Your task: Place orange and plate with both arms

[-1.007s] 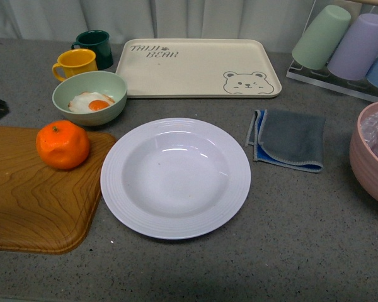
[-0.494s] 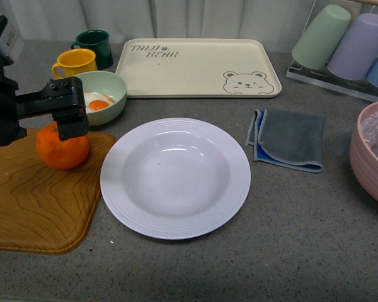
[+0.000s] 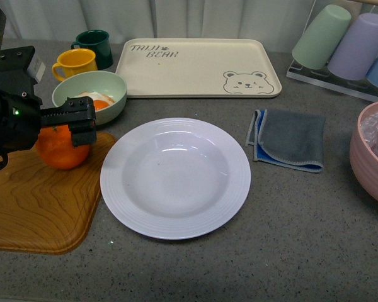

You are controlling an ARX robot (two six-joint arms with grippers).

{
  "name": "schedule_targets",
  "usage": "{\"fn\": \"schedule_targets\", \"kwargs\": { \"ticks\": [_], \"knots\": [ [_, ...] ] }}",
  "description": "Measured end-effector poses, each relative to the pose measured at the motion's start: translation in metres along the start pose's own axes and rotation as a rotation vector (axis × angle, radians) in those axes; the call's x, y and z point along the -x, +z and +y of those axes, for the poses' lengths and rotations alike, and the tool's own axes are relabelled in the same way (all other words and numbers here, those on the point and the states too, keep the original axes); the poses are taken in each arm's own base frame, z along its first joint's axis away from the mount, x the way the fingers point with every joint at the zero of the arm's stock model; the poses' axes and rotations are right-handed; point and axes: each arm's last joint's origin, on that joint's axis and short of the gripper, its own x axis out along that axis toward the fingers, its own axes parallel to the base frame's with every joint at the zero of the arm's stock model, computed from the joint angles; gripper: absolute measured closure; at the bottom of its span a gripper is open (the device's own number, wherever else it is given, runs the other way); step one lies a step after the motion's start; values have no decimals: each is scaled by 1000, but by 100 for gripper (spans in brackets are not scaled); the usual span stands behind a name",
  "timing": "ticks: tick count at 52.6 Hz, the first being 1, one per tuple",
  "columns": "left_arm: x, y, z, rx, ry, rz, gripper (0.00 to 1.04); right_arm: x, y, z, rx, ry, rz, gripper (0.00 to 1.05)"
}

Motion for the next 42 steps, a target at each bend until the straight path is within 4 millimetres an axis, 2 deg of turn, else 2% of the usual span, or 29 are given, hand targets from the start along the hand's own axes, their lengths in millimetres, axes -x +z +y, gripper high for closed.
{"fn": "schedule_targets", "kwargs": {
  "ticks": [7, 12, 21, 28, 33, 42],
  "knots": [
    [-2, 0, 0, -1, 19, 2, 37, 0, 0, 0, 0, 0, 0, 9],
    [-1, 1, 1, 0, 24, -6, 47, 0, 0, 0, 0, 0, 0, 9],
    [13, 8, -1, -3, 13, -45, 49, 0, 0, 0, 0, 0, 0, 9],
    [39, 20, -11, -15, -17, -120, 50, 0, 0, 0, 0, 0, 0, 9],
    [60, 26, -33, -47, -78, -172, 51, 0, 0, 0, 0, 0, 0, 9],
    [70, 15, -69, -98, -138, -168, 51, 0, 0, 0, 0, 0, 0, 9]
  ]
}}
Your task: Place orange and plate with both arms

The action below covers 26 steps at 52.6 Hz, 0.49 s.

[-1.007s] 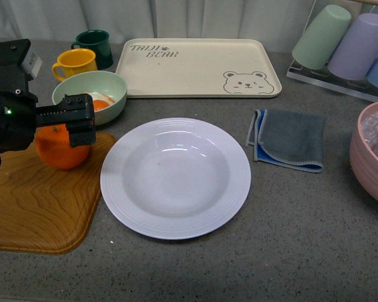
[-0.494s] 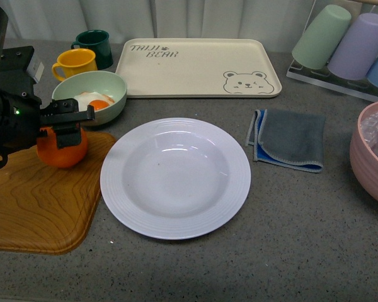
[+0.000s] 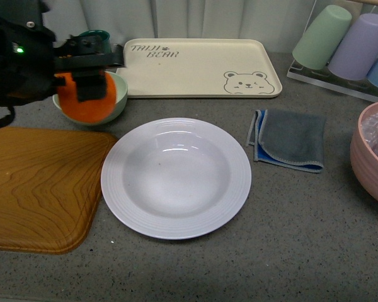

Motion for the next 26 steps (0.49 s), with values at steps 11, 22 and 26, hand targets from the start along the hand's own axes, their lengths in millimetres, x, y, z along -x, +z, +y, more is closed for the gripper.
{"fn": "schedule_targets", "kwargs": {
  "ticks": [11, 22, 26],
  "knots": [
    [-11, -22, -46, -62, -51, 64, 51, 0, 0, 0, 0, 0, 0, 9],
    [-22, -41, -68, -101, -53, 107, 51, 0, 0, 0, 0, 0, 0, 9],
    [-25, -45, -70, -107, -51, 117, 51, 0, 0, 0, 0, 0, 0, 9]
  ]
}}
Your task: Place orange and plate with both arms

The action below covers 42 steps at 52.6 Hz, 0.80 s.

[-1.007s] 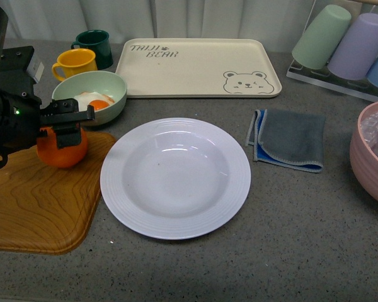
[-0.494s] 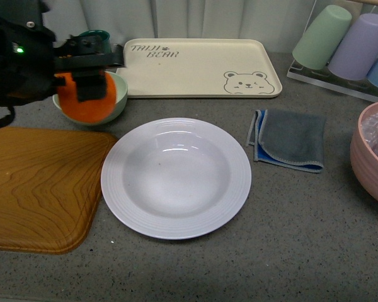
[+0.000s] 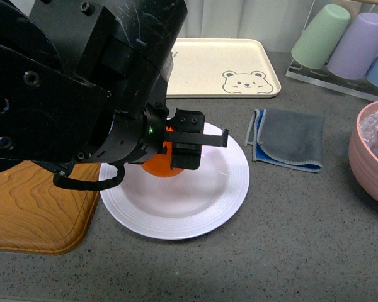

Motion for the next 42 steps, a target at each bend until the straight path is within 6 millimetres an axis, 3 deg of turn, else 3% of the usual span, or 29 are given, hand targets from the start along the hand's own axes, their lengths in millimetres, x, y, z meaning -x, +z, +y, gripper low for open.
{"fn": "schedule_targets", "kwargs": {
  "ticks": [19, 34, 42],
  "knots": [
    [-27, -11, -3, -10, 38, 40, 51, 0, 0, 0, 0, 0, 0, 9],
    [-33, -16, -2, -11, 50, 56, 51, 0, 0, 0, 0, 0, 0, 9],
    [-33, -16, -1, 10, 49, 56, 30, 0, 0, 0, 0, 0, 0, 9]
  ]
}}
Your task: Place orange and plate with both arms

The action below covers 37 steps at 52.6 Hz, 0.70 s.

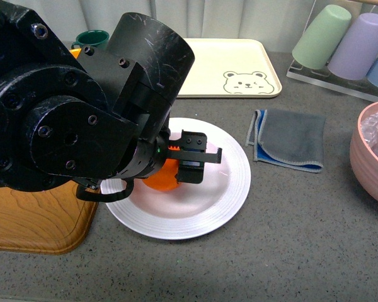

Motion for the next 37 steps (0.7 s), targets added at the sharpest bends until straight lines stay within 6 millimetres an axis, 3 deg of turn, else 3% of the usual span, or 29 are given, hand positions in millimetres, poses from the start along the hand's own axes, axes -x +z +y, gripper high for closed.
{"fn": "schedule_targets", "kwargs": {
  "ticks": [10, 24, 29, 33, 37],
  "knots": [
    [5, 1, 1, 3, -2, -7, 5, 0, 0, 0, 0, 0, 0, 9],
    [43, 25, 5, 63, -20, -131, 7, 0, 0, 0, 0, 0, 0, 9],
    [48, 30, 5, 69, -24, -152, 7, 0, 0, 0, 0, 0, 0, 9],
    [42, 13, 18, 35, 99, -418, 21, 0, 0, 0, 0, 1, 0, 9],
    [64, -8, 49, 30, 113, -647, 39, 0, 0, 0, 0, -3, 0, 9]
  ]
}}
